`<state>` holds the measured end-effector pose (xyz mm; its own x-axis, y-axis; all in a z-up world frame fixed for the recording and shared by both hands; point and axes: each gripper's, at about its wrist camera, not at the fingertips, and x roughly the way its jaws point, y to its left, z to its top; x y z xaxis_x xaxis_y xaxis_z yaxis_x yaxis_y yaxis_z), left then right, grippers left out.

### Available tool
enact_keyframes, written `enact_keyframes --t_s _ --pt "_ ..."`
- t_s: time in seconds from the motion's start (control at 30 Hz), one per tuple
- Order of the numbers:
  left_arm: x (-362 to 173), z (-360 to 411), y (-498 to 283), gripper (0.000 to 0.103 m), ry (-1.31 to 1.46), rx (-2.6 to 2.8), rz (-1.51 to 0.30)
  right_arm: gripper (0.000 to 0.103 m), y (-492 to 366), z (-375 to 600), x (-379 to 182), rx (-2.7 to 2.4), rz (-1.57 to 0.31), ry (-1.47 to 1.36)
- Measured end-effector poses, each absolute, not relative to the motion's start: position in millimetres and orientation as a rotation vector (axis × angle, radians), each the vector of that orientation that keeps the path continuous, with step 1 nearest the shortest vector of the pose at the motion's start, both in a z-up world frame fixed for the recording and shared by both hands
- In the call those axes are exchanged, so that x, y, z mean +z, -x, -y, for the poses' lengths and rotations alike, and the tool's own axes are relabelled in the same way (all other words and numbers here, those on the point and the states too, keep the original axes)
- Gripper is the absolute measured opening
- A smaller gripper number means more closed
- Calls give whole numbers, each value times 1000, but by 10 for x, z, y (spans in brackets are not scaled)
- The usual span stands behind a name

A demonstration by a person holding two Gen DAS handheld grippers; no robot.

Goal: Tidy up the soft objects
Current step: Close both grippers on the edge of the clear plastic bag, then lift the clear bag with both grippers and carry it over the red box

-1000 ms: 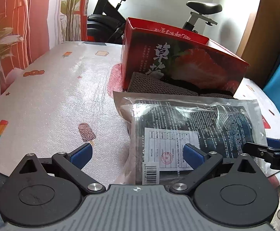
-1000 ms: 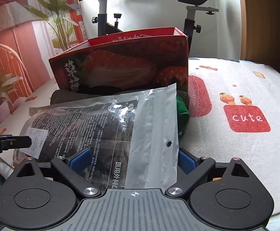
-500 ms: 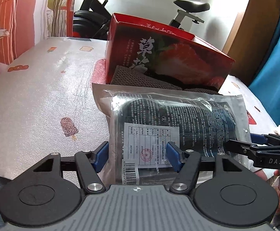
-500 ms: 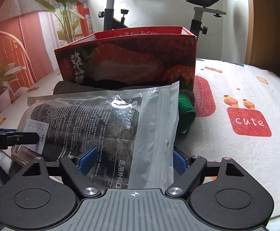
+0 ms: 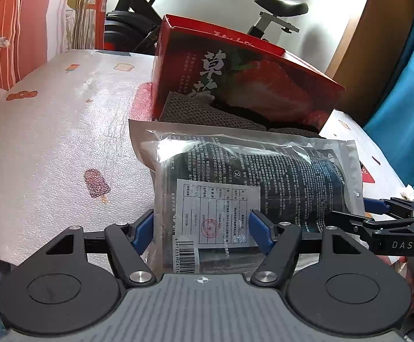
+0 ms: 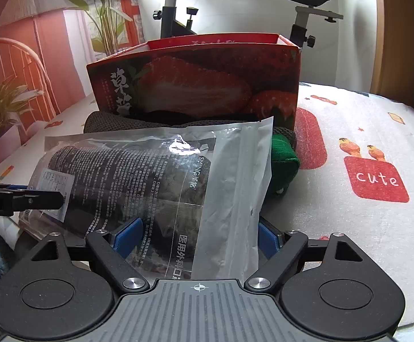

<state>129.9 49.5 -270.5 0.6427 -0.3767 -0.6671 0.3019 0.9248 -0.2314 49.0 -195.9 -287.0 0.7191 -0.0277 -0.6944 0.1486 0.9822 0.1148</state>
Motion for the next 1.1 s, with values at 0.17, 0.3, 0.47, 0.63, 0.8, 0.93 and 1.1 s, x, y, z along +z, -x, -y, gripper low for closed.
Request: enact_keyframes --t_s 0.17,0.3,0.47,0.63,0.8,0.93,1.1 --pt "-2695 -500 -1266 72 96 -389 -776 75 -466 1819 -2821 -57 -747 -70" --pt "-2665 -519 -1258 69 109 -400 -768 67 -457 1800 -2770 -27 -737 -71" --pt "-2569 -614 -1256 65 173 -418 -737 65 -422 1787 -2603 -27 -690 -26" --pt "-2433 -611 -1226 64 187 -430 -699 65 -398 1749 -2410 -27 -644 60" --pt "-2273 -611 -1226 64 186 -446 -666 65 -413 1709 -2223 -20 -607 146" --pt "-2109 -586 -1272 64 172 -449 -637 65 -477 1752 -2071 -5 -596 171" --pt "-1815 -553 -1470 63 181 -459 -590 64 -683 1866 -1785 14 -565 198"
